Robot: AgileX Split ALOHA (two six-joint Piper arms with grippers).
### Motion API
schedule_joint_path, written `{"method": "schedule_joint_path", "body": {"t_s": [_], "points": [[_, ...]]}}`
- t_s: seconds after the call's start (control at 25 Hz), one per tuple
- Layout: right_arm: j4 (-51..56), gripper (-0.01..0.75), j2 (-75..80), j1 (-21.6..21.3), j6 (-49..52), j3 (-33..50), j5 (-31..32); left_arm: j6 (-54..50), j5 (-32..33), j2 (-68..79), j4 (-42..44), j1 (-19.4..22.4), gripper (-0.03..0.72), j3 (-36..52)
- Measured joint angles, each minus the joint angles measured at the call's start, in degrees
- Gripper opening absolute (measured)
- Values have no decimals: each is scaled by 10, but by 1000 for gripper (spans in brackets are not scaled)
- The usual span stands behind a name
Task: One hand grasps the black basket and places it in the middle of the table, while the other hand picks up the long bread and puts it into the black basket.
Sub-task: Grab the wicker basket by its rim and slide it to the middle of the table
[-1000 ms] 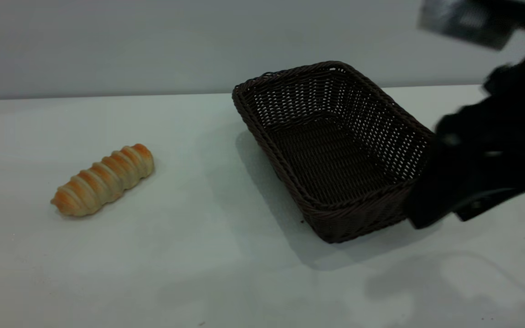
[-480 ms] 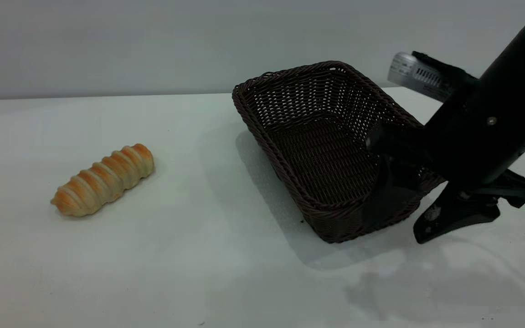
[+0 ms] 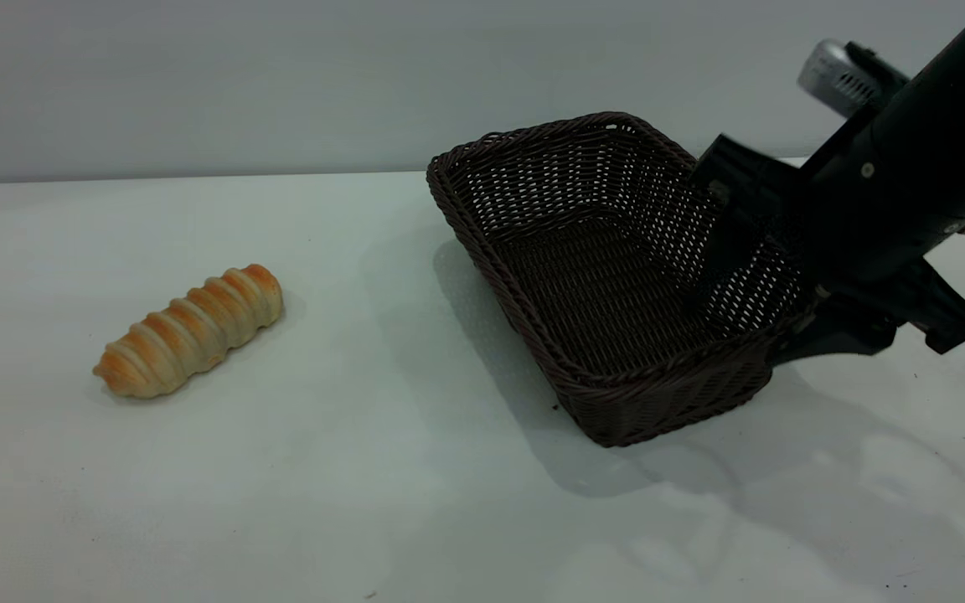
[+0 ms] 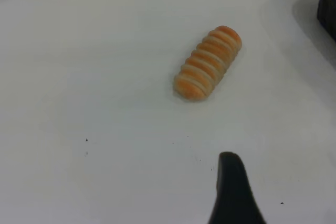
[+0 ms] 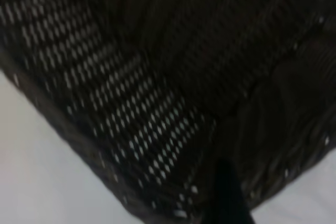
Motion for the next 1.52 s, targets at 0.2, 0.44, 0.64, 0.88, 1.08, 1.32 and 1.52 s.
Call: {"method": "schedule_joint_path", "body": {"t_s": [0.2,0.44,0.64,0.88,1.08,1.32,1.52], "points": [[2,554,14,0,28,0,-11,0,0,0,0,0,512,0],[14,554,48,0,65,0,-6,0,0,0,0,0,512,0],[24,554,50,0,66,-1,-15,0,-4,0,0,0,512,0],[100,554,83,0,75,-5,-47,0,-5,0,0,0,512,0],[177,533,112,0,76,-6,-103,0,-4,0,0,0,512,0],[206,248,117,0,73,-7,-127,0,-4,0,0,0,512,0],[208,91,116,0,48,-8,-129,0,-4,0,0,0,512,0]]}}
